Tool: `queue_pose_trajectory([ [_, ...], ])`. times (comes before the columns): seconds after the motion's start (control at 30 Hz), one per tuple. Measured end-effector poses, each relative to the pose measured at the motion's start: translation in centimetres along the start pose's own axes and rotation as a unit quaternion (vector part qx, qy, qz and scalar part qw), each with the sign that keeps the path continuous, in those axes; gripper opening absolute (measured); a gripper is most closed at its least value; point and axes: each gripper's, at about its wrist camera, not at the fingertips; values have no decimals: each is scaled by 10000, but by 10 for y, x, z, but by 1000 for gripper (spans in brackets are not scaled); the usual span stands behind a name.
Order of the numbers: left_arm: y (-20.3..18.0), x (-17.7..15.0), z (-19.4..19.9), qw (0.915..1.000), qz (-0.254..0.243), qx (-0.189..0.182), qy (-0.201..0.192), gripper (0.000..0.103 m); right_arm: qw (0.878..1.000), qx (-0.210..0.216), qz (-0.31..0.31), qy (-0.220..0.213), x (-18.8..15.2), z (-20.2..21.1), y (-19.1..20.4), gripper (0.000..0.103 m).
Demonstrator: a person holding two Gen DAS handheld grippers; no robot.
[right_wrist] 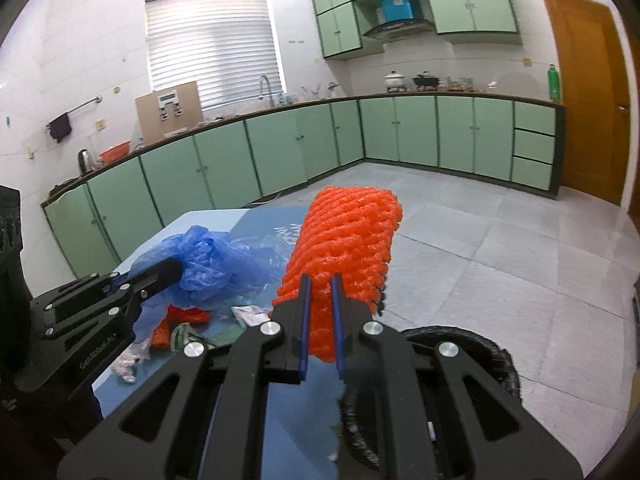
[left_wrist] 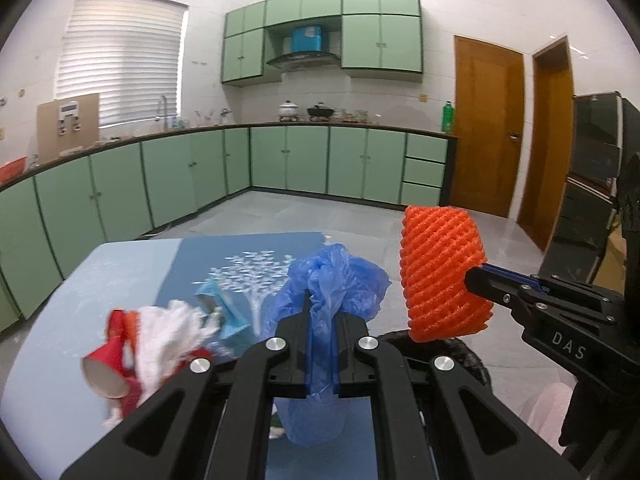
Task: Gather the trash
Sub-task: 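Release the blue bag and orange mesh into the black bin with both grippers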
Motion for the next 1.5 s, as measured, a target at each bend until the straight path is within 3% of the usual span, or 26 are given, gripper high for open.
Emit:
queue_pose_trajectory([
  [0.47, -74, 7, -60, 9963, -300, -777, 233, 6, 9941, -984, -451, 74, -18, -1, -94, 9],
  [0.87, -118, 6, -120, 9917, -423, -1056, 593, 6, 9874, -1366, -718, 342, -37, -27, -146, 10],
  [1.07, -132, 1, -148, 9861, -522, -1319, 870, 10, 9826, -1556, -864, 525, -43, -43, -164, 15],
  [1.13, -134, -2, -153, 9849, -560, -1365, 908, 14, 9805, -1623, -947, 574, -47, -44, -172, 19],
  [1.17, -135, -3, -154, 9844, -571, -1384, 921, 22, 9794, -1657, -1000, 582, -50, -43, -175, 23],
  [1.23, -132, -4, -153, 9845, -522, -1402, 914, 36, 9777, -1722, -1056, 581, -53, -42, -183, 34],
  [1.3, -128, -5, -151, 9849, -490, -1402, 884, 44, 9760, -1805, -1079, 559, -55, -40, -184, 53],
  [1.33, -126, -5, -149, 9856, -485, -1376, 857, 50, 9753, -1841, -1088, 546, -56, -39, -183, 56],
  [1.5, -112, 0, -135, 9884, -457, -1220, 779, 55, 9736, -1957, -1128, 335, -52, -28, -173, 86],
])
Point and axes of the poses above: each gripper's, at about its wrist camera, not at the fingertips, and z roughly against the way its jaws point, y to its left, x to its top, and after that the axes turned 8 degrees about -z, right-handed
